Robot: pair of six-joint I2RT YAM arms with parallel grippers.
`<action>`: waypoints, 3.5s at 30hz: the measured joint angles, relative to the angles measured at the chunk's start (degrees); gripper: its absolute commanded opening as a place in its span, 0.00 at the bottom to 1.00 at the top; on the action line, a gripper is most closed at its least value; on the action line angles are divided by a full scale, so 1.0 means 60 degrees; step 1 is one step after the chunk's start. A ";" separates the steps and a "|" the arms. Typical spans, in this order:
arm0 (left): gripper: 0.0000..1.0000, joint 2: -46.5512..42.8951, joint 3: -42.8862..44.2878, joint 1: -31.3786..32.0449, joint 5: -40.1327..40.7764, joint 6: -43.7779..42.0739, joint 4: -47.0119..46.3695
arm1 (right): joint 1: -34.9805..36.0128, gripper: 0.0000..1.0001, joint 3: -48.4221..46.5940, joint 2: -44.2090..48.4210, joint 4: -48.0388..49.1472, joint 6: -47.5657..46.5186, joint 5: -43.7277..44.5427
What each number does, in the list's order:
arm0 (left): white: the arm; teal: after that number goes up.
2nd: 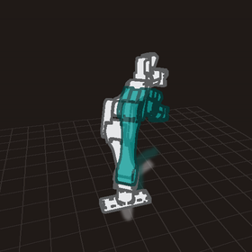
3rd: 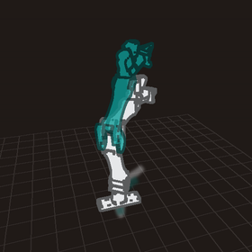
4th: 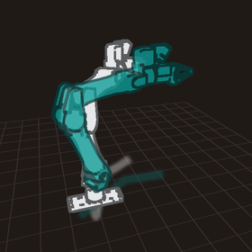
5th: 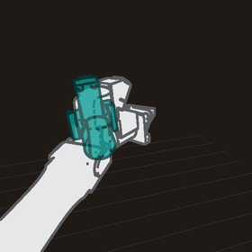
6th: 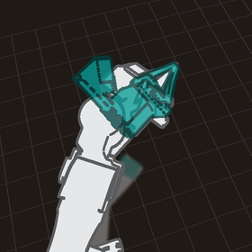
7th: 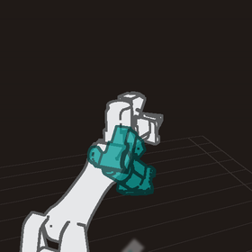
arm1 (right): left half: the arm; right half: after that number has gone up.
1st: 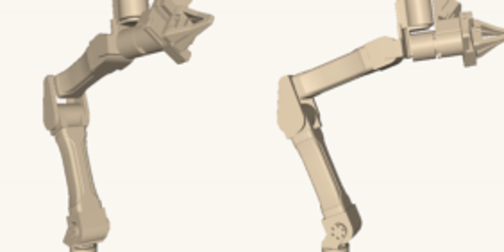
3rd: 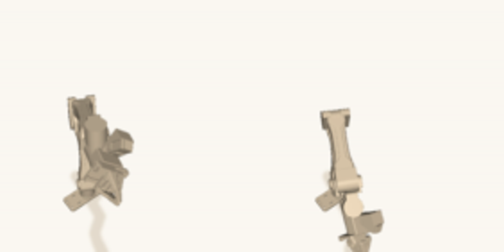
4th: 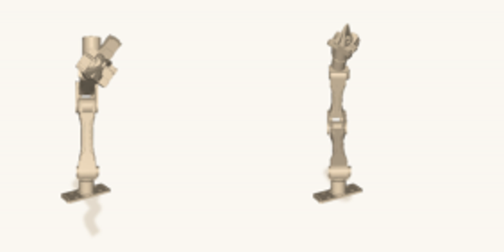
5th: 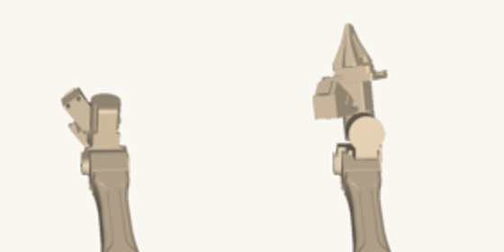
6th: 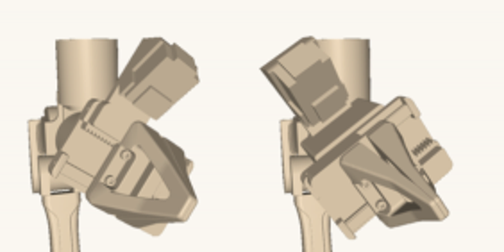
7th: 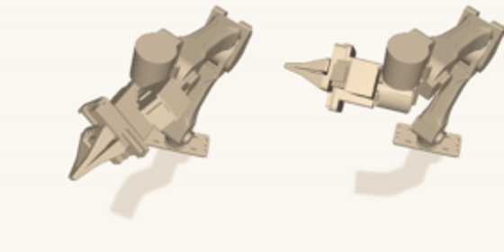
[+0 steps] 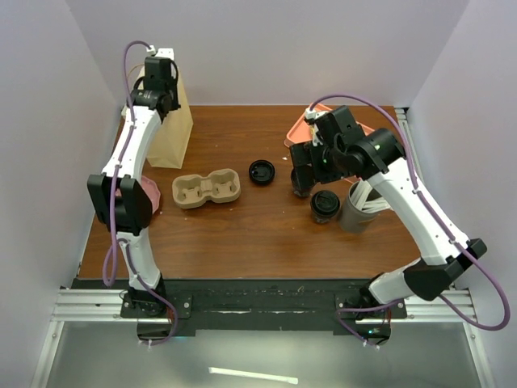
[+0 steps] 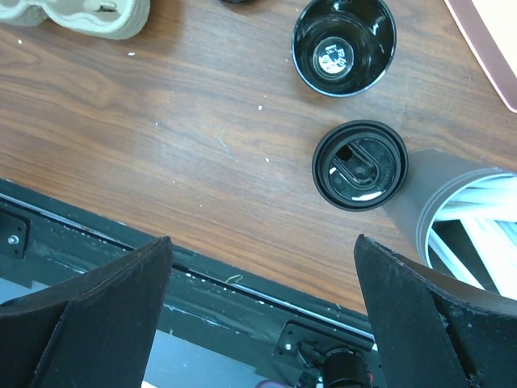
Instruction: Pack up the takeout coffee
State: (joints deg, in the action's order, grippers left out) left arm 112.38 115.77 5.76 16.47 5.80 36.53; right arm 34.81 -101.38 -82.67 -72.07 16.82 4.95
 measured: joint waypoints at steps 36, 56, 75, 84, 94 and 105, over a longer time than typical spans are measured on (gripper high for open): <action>0.00 -0.5858 0.0506 0.0769 -0.2463 0.4058 0.4867 | 0.0000 0.98 -0.0288 0.0390 0.0769 -0.0117 -0.1202; 0.00 -0.9085 -0.5643 0.1129 -0.5031 0.5927 0.5796 | 0.0000 0.98 0.1891 0.1712 0.1508 0.0780 -0.1319; 0.37 -1.0054 -0.8295 0.3916 -0.5308 0.8276 0.3147 | 0.0000 0.97 0.1891 0.1443 0.1585 0.1115 -0.1217; 0.50 -0.7887 -0.7788 0.6972 -0.5100 0.8943 0.1089 | 0.0004 0.89 0.1891 0.1355 0.2157 0.3191 -0.1435; 0.61 -0.7162 -0.6583 0.7063 -0.4674 0.8695 0.0634 | 0.0025 0.83 0.1883 0.0820 0.2484 0.4743 -0.1424; 0.67 -0.6594 -0.5661 0.7063 -0.4674 0.7289 0.1166 | 0.0306 0.57 0.1665 -0.0135 0.2626 0.4564 -0.1246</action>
State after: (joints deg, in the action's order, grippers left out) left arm 72.82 81.80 48.14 -11.57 49.54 43.53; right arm 36.64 -91.39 -83.48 -56.31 44.21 -2.52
